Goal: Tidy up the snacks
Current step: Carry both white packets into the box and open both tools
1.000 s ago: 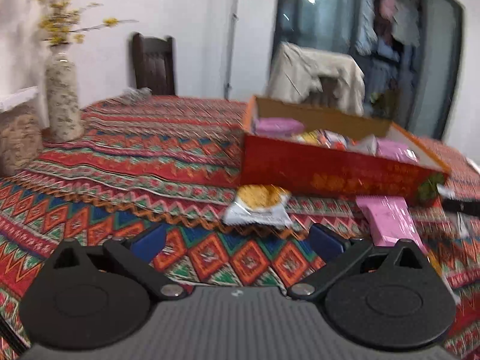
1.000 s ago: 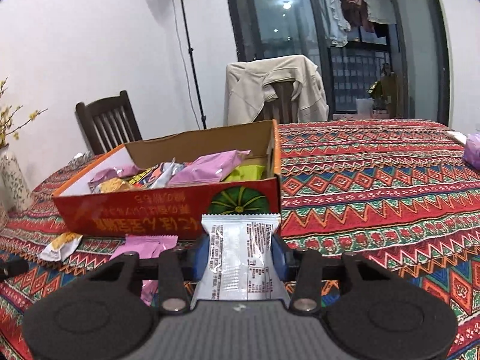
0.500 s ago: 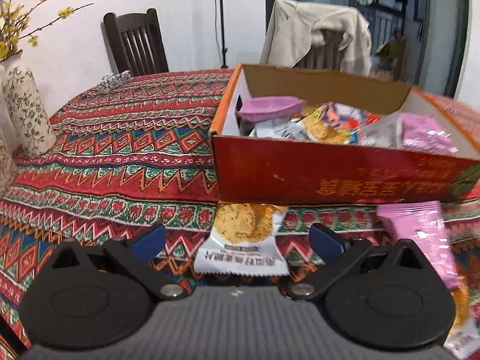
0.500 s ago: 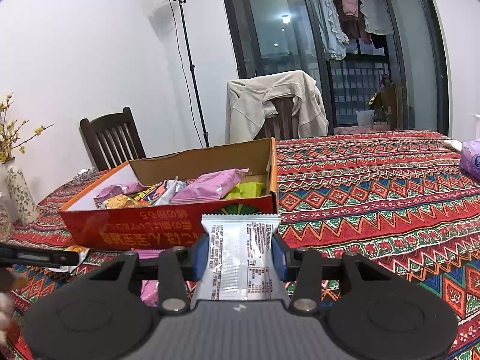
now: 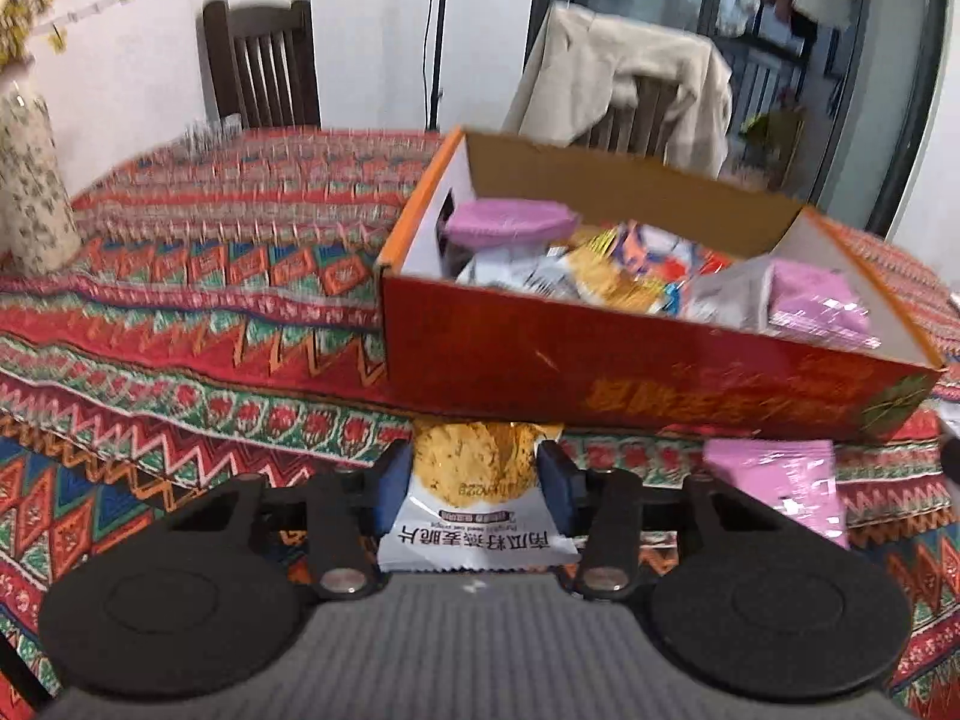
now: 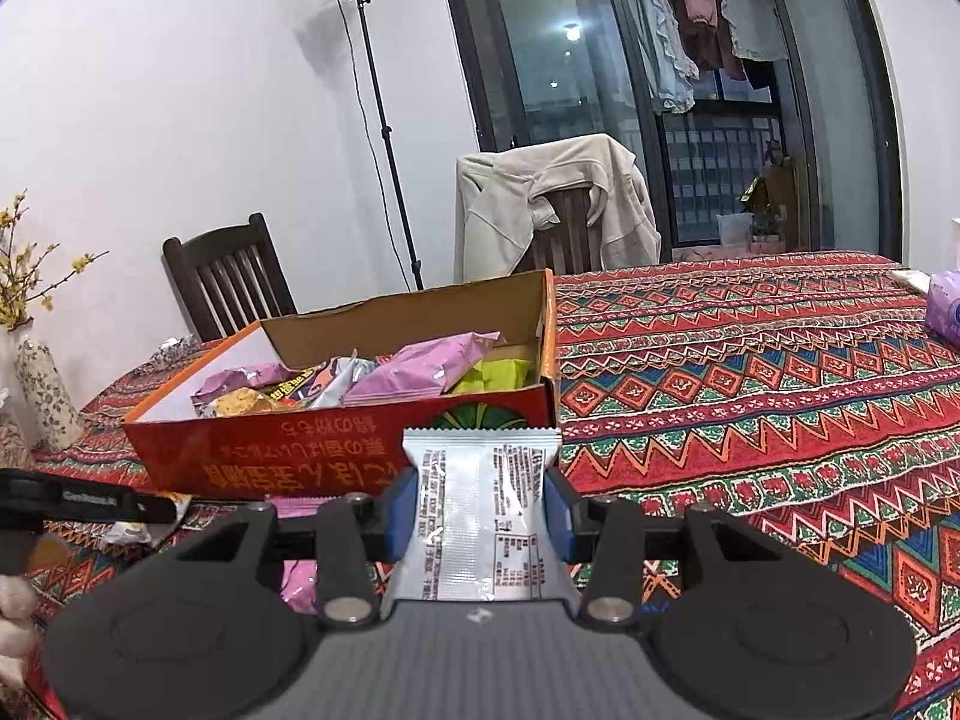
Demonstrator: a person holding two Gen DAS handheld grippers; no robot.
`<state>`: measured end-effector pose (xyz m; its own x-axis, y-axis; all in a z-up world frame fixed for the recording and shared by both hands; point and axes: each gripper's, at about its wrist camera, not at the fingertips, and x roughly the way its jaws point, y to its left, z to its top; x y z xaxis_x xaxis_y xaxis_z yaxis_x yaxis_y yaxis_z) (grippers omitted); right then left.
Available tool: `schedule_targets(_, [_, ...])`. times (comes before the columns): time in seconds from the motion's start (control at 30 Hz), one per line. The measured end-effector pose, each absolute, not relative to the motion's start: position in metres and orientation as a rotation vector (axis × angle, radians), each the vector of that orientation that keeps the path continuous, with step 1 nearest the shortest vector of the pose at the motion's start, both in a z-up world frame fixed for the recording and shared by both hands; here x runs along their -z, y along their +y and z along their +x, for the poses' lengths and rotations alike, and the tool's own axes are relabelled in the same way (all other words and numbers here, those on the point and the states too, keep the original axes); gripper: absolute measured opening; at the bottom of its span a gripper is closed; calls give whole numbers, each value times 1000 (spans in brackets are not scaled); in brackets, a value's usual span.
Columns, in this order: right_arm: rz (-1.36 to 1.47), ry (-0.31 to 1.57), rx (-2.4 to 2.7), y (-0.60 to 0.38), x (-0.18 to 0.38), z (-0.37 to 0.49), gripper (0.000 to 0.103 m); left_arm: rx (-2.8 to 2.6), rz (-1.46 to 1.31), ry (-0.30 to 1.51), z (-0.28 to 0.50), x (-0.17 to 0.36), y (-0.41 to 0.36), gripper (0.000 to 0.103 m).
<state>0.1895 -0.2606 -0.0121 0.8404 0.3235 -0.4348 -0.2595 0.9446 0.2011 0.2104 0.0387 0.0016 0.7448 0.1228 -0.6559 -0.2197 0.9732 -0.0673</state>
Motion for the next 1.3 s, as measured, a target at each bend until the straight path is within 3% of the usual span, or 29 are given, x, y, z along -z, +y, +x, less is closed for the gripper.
schedule_targets(0.4, [121,489,-306,-255,17,196,43,-145,-60,480,156,-32,-1,42])
schedule_targets(0.47, [120,489,-303,-255,18,195,43,-163,-72,494,155,-30,3,50])
schedule_targets(0.53, [116,487,-297,-254,18,195,43,-192,-98,524,157,-26,12,69])
schedule_targets(0.6, [111,485,-296,-253,19,195,43,-213,-110,554,162,-22,21,80])
schedule_targets(0.8, [86,486,-281,-249,21,195,43,-224,-184,674,192,-1,39,82])
schedule_targets(1.0, [50,483,-286,-241,23,195,43,-184,-211,664,194,15,42,70])
schedule_targets(1.17, [-3,484,-297,-232,26,193,43,-130,-180,669,191,18,31,46])
schedule_targets(1.3, [-28,480,-298,-228,26,191,43,-122,-234,655,186,16,37,43])
